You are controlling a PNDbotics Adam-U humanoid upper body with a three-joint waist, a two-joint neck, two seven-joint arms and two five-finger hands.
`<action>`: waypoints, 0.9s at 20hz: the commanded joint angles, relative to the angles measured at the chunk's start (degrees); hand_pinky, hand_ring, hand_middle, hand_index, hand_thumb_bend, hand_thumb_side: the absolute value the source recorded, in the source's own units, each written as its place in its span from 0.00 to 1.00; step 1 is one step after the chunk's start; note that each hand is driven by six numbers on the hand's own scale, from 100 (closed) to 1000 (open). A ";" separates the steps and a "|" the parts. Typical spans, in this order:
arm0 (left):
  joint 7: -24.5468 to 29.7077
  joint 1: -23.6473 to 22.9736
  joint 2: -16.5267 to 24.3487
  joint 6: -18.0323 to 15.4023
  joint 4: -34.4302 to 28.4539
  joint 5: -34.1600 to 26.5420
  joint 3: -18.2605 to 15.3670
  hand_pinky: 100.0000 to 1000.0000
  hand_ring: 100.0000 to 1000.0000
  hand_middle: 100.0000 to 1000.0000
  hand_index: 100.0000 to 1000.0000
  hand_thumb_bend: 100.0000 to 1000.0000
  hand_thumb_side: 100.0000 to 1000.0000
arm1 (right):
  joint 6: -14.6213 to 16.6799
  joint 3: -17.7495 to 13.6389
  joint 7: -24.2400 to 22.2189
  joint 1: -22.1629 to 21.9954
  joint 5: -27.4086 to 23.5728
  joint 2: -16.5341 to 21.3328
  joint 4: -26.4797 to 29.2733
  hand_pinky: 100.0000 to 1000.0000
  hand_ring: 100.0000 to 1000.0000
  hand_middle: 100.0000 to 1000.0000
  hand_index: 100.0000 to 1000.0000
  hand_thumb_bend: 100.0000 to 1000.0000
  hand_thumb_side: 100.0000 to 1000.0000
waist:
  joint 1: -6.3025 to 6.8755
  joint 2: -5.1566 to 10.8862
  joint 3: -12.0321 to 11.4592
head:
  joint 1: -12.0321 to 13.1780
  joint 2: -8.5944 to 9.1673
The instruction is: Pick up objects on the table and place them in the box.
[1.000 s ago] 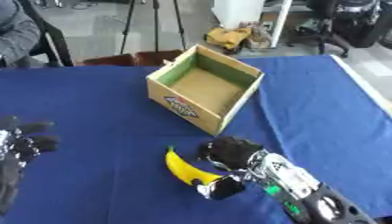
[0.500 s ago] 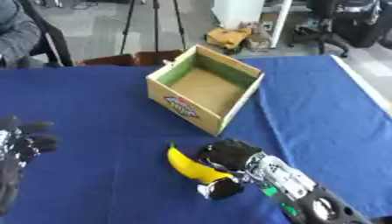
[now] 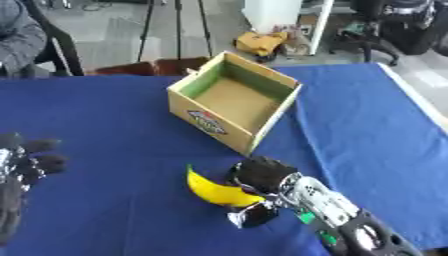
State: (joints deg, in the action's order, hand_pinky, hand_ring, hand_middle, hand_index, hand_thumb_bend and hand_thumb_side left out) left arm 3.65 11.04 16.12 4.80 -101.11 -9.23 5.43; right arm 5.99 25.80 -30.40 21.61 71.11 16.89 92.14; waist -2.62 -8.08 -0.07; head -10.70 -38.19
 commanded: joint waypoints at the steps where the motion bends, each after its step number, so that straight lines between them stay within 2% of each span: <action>1: 0.03 0.43 0.56 -0.01 -0.77 -0.10 -0.09 0.68 0.64 0.70 0.65 0.12 1.00 | -0.35 -0.25 0.98 0.27 -0.39 0.73 0.22 0.47 0.46 0.49 0.60 0.00 0.59 | 0.16 0.64 -0.04 | -0.15 0.32; 9: -0.02 0.45 0.64 -0.03 -0.82 -0.17 -0.14 0.68 0.64 0.70 0.65 0.12 1.00 | -2.03 -2.01 2.28 0.99 -2.27 1.78 3.23 0.44 0.44 0.46 0.58 0.00 0.53 | 0.19 0.72 0.13 | -0.01 0.39; 18: -0.14 0.39 0.76 -0.07 -0.86 -0.22 -0.27 0.68 0.64 0.70 0.65 0.12 1.00 | -4.26 -5.48 1.61 3.72 -5.94 6.10 9.38 0.44 0.43 0.45 0.58 0.00 0.42 | 0.19 0.95 0.41 | 0.35 0.65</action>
State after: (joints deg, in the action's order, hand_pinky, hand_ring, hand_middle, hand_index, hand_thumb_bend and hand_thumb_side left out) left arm 3.64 11.04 16.12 4.80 -101.11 -9.33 5.42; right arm 2.09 21.33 -28.82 24.33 65.75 21.23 99.63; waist -2.61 -8.00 0.32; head -10.50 -38.16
